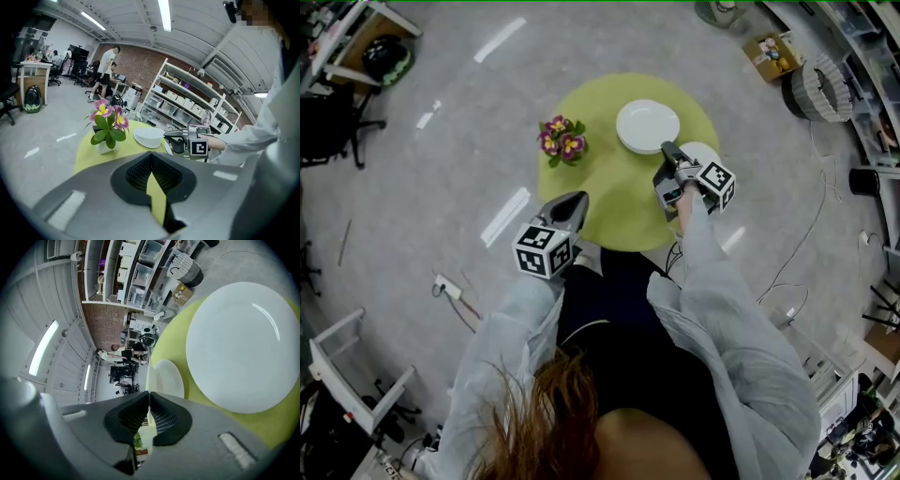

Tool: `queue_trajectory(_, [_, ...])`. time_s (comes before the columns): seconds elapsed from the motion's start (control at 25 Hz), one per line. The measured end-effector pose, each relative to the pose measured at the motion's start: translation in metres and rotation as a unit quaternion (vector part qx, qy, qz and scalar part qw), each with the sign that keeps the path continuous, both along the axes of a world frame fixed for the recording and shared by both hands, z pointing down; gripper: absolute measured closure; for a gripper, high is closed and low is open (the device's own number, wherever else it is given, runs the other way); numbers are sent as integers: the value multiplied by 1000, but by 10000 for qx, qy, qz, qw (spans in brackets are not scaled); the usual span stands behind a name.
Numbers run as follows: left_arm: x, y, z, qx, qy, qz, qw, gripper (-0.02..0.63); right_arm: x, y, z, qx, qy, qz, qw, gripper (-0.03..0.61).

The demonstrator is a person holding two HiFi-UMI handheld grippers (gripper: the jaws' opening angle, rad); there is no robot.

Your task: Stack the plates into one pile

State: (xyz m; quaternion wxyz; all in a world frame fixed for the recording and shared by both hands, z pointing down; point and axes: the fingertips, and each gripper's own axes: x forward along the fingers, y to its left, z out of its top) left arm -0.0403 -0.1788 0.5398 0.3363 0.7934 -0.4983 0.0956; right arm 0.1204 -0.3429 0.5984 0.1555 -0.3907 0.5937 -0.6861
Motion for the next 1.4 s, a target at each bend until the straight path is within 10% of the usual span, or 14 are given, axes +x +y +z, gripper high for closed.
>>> queue_trajectory(0.24, [-7, 5, 2, -68, -35, -120, 9999, 601, -2, 1, 28, -457, -25, 313, 9985, 557])
queue_trajectory(1.08, [-10, 6, 5, -115, 10, 35, 9999, 601, -3, -17, 32, -967, -253, 533, 9936, 115])
queue_trajectory(1.4, [-8, 10, 6, -47, 93, 178, 9998, 601, 0, -5, 9, -645, -296, 517, 9961, 98])
